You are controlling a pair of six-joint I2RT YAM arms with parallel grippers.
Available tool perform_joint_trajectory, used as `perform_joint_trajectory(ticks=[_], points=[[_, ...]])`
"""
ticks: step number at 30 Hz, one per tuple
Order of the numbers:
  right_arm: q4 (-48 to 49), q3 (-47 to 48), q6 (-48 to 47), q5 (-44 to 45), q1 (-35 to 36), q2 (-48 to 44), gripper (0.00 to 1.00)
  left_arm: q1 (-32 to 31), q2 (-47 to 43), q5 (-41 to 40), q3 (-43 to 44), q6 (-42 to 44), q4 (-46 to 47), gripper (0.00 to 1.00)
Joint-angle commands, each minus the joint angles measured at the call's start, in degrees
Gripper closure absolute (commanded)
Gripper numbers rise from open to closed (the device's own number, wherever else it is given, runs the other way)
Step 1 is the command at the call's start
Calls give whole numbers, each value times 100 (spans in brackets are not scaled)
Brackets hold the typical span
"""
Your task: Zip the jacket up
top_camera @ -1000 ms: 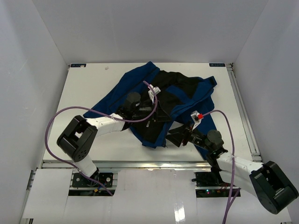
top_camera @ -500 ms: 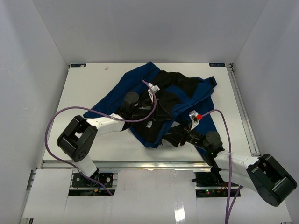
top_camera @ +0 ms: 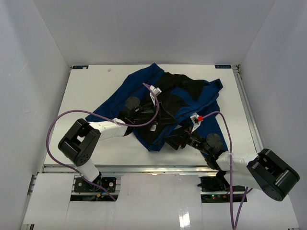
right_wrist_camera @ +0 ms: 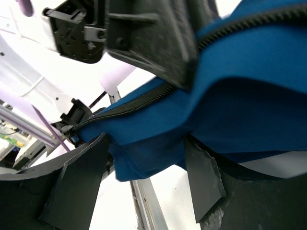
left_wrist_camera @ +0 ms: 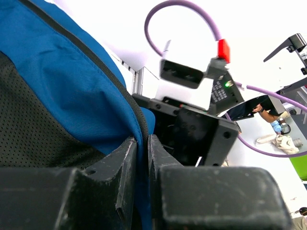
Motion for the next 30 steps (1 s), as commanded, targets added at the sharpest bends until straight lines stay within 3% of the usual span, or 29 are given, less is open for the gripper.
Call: perform_joint_trajectory(ticks=[1,2,5,8,10,14,17,20,25,30], points=[[1249,161,79,355,72,236,33,1,-213,118,-109,-111,544,77],[1400,137,67,367,78,297,33,7,-208,124,-127,-117,580,77],[1829,98,39,393,73,465,49,0,-197,151,-219,-145,673,76],[2037,85,-17,380,74,546,81,14,-227,195,-293,-86,632,66],[1974,85,-69,380,78,525,91,46,-347,212,-307,-10,419,59],[1330,107,-231,301,58,247,92,263,-884,-118,-148,738,-1082,47],[-485,427,-527,430,50,-361,92,281,-1417,-1427,291,2087,-3196,42],[-2302,801,-881,820,54,-721,92,276,-1828,-2114,487,2663,-4344,42],[-3460,1213,-1068,1111,45,-957,92,152,-2323,-2406,484,3212,-5093,42],[-3675,1354,-1062,1095,42,-829,92,-224,-2248,-2915,1002,4033,-6163,44]])
